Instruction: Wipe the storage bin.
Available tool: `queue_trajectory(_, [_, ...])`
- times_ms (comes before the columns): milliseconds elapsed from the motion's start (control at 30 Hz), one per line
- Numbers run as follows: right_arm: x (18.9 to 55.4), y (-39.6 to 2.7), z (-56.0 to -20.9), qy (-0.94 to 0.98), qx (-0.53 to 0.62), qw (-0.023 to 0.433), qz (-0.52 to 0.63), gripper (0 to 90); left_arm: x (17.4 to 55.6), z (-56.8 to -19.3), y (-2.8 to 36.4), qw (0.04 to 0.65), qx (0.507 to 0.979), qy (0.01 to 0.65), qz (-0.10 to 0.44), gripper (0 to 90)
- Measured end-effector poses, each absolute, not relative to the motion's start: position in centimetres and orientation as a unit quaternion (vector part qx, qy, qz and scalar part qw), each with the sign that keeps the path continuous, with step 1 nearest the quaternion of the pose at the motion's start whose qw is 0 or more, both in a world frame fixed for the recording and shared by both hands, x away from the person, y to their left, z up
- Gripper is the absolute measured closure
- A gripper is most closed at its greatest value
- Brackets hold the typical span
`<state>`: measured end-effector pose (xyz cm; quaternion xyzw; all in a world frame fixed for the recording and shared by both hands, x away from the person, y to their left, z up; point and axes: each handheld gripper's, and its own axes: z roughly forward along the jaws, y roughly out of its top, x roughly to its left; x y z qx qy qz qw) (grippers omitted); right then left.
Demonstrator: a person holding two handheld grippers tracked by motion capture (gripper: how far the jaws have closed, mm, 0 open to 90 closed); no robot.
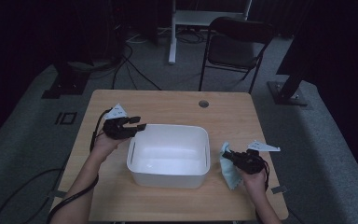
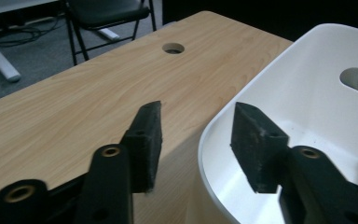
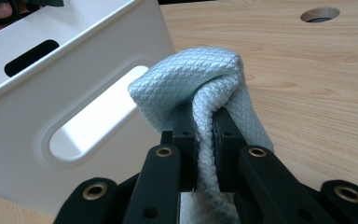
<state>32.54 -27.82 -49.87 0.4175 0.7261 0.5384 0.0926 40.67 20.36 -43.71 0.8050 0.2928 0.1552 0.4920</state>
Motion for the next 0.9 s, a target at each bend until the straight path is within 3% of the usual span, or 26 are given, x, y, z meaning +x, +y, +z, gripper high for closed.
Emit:
queue_trajectory(167, [32.6,-27.8,-49.9,0.726,0.417,0.091,0.539,82.9,41.1,-44.3,19.8,0.491,0.812,0.284,0.135,75.4])
queue_trajectory(567, [32.6,-27.9,-50.0,0.723,0.420,0.087,0.542,82.9,39.1,-44.8,21.1,0.508,0.785,0.319,0.153,83.3])
queue_trajectory(900, [32.6,-27.8,-50.0,0.723,0.420,0.087,0.542,82.9,37.3,-45.0,21.1,0.505,0.767,0.353,0.178,81.8])
